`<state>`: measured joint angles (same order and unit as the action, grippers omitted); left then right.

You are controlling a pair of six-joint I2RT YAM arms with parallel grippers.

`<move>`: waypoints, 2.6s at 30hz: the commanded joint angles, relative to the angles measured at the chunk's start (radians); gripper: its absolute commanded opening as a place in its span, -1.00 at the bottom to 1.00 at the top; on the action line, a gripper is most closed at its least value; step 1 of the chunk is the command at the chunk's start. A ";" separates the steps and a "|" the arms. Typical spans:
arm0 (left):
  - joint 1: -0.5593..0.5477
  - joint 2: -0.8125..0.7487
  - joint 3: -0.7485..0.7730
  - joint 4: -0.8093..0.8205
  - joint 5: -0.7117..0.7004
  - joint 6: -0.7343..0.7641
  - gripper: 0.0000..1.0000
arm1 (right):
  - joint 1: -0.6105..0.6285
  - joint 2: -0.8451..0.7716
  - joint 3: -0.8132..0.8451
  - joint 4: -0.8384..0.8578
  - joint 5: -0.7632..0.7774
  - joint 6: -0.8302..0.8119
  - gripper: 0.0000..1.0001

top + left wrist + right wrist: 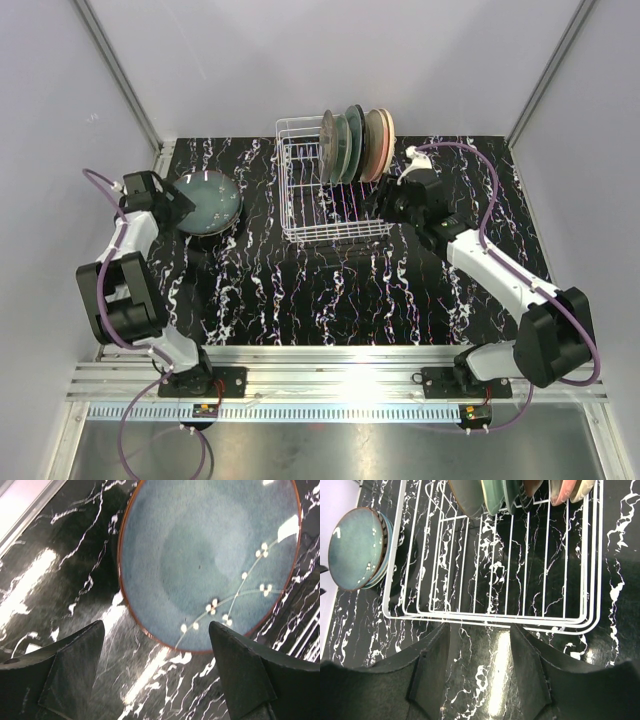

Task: Load the plates into the dish rack
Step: Grab a plate with the left arm, then pass the plate from the left arm to the right

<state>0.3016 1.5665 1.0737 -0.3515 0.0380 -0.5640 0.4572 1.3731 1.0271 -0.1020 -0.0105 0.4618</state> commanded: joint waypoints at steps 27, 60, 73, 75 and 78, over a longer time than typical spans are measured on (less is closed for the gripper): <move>0.007 0.181 0.005 -0.007 -0.096 -0.046 0.26 | -0.032 -0.034 -0.055 0.093 -0.048 0.020 0.18; 0.024 -0.310 -0.123 -0.004 -0.204 -0.123 -1.00 | -0.034 -0.166 -0.081 0.027 -0.068 0.035 0.18; 0.037 -0.298 -0.116 0.065 -0.122 -0.168 -1.00 | -0.034 -0.154 -0.079 0.044 -0.143 0.044 0.17; 0.041 -0.306 -0.121 0.068 -0.110 -0.183 -1.00 | -0.032 -0.148 -0.090 0.090 -0.215 0.067 0.17; 0.045 -0.306 -0.124 0.063 -0.076 -0.192 -1.00 | 0.000 -0.129 -0.098 0.165 -0.259 0.106 0.17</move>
<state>0.3397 1.3018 0.9401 -0.3897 -0.0830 -0.7296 0.4324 1.2377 0.9215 -0.0578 -0.1749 0.5224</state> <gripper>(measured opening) 0.024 0.589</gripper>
